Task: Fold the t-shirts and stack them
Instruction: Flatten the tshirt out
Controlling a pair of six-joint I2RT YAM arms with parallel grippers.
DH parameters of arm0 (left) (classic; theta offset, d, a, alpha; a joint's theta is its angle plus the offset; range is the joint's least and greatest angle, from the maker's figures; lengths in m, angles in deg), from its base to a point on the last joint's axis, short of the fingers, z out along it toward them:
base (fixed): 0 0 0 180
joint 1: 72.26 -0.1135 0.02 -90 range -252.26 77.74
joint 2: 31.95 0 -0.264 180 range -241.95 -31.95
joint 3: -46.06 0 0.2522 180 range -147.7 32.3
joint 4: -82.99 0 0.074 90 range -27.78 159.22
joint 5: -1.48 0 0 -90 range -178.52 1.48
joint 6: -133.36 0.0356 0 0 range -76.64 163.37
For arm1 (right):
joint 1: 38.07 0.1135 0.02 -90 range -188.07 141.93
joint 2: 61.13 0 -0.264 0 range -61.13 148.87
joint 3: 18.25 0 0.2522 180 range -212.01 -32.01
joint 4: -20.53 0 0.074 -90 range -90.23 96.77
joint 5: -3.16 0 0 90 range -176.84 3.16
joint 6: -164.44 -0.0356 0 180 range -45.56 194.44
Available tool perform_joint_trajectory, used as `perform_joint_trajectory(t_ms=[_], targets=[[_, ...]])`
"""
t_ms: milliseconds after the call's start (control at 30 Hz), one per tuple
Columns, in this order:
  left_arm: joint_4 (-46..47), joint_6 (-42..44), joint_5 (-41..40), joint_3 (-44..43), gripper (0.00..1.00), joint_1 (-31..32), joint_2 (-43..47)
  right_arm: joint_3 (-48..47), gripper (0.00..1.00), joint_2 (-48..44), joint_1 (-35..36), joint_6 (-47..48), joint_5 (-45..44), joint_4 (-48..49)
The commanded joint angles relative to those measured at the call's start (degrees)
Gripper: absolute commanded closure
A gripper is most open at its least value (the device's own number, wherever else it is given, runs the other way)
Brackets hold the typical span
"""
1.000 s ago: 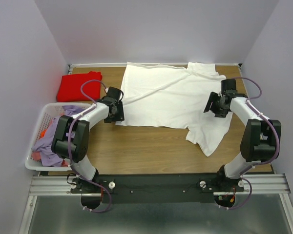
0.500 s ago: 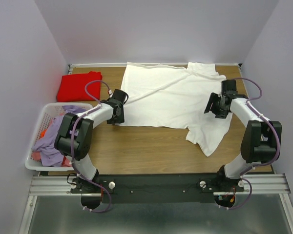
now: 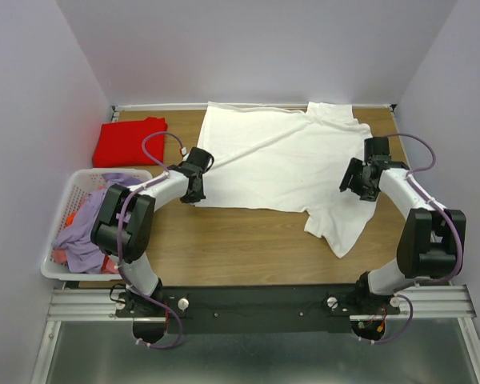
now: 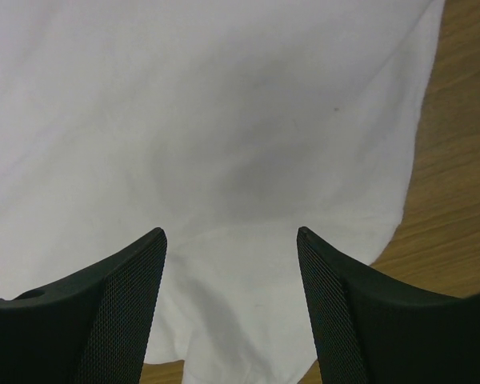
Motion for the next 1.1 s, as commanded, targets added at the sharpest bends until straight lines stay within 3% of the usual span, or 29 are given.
perform_joint_trajectory(t_ms=[0, 233, 400, 533, 700, 1067], targets=[[-1.84, 0.0, -1.26, 2.51, 1.0, -0.16, -0.91, 2.46, 0.27, -3.1, -0.72, -2.76, -6.0, -4.45], [-0.09, 0.61, 0.67, 3.56, 1.0, -0.25, 0.41, 7.82, 0.34, -6.79, -6.43, -7.5, -3.02, -10.7], [0.79, 1.32, 0.67, 4.45, 1.0, -0.16, 2.51, 12.66, 0.37, -8.99, -6.7, -11.36, 1.63, -13.78], [1.15, 1.85, 1.11, 5.41, 1.0, -0.16, 4.19, 16.09, 0.4, -9.17, -6.7, -13.13, 2.17, -12.82], [1.76, 2.55, 1.47, 6.47, 1.0, -0.16, 5.42, 13.55, 0.41, -10.13, -7.58, -14.1, -0.91, -11.67], [2.29, 3.43, 1.82, 6.03, 1.0, -0.25, 6.21, 19.08, 0.42, -12.16, -7.76, -17.7, 3.05, -11.59]])
